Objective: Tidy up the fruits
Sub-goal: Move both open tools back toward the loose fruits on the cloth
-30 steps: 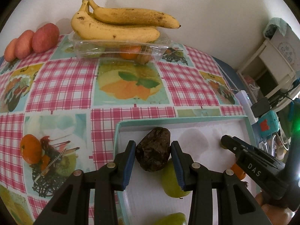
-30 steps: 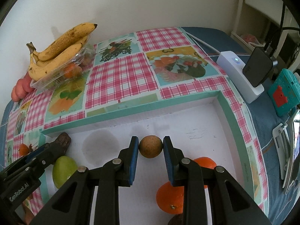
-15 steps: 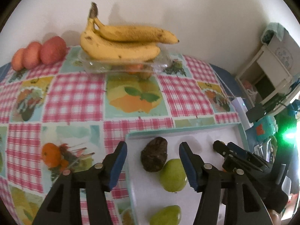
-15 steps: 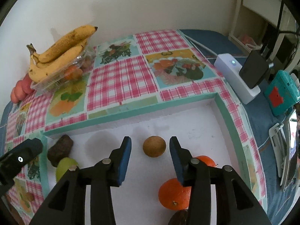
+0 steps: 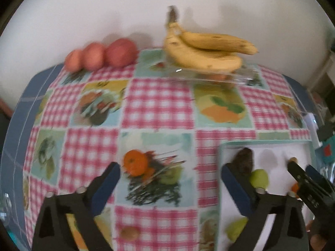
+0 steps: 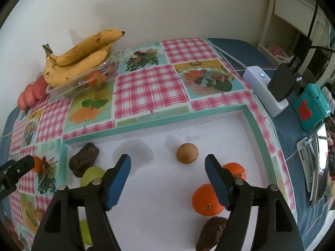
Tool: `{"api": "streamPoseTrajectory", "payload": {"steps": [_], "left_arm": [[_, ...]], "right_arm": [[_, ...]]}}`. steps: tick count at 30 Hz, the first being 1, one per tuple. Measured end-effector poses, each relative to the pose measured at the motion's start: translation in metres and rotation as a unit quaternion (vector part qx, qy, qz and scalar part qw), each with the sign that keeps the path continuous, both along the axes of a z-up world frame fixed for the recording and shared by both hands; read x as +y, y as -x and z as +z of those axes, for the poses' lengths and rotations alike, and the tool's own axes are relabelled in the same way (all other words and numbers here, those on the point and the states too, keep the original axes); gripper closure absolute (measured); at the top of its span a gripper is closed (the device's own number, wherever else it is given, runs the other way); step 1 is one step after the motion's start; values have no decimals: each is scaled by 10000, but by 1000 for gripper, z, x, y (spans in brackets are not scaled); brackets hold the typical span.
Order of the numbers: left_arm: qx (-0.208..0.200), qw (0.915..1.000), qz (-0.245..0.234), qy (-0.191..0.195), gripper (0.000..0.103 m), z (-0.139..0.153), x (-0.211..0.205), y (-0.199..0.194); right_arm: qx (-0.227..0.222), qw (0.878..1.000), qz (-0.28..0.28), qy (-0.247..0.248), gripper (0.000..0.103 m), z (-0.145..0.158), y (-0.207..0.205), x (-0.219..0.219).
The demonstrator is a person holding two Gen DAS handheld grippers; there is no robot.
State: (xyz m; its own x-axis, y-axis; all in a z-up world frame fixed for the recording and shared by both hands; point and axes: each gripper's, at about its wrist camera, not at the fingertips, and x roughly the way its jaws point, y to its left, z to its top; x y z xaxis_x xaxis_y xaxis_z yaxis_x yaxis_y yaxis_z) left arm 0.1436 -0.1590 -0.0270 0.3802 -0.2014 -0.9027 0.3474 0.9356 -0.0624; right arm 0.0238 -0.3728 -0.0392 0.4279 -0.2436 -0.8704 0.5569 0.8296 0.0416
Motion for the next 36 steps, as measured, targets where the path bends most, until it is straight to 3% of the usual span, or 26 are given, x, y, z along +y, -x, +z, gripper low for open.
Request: {"api": "streamPoseTrajectory", "payload": {"steps": [3,11,28,36], "left_arm": [[78,9998,185,-12,1,-1,18,-2],[-89,9966,750,-325,0,-3,67,6],[-57,9919,1258,-167,0,1,131,21],[-95,9875,1575,14,0,10,162,23]], "right_arm": [[-12,10000,29,1,17,1,3,7],[31,10000,-6,-5,16,2,17,26],[-290,9994,160,-43,16,20,37,78],[-165,9991,352,-181,16,25,25,112]]}}
